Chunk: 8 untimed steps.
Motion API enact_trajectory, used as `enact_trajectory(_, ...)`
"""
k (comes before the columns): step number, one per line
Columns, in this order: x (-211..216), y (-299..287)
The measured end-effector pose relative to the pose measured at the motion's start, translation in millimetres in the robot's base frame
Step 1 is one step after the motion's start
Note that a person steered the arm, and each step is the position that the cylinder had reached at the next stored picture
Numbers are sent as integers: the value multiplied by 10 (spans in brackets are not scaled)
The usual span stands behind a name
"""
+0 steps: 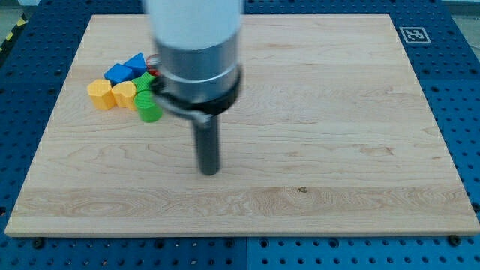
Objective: Separate the yellow blocks from the group of blocks
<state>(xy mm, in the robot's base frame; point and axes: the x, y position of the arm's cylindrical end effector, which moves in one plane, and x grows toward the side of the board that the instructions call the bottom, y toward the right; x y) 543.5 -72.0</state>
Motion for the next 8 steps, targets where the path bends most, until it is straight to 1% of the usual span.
enact_trajectory(1, -51, -702)
enact_trajectory(2, -297, -1290)
enact_trajectory(3, -638, -1799)
enact_trajectory(4, -1084, -2069)
enact_trajectory(5, -1282, -2119)
enact_trajectory(6, -1282, -2007)
enact_trajectory(8, -1282, -1257)
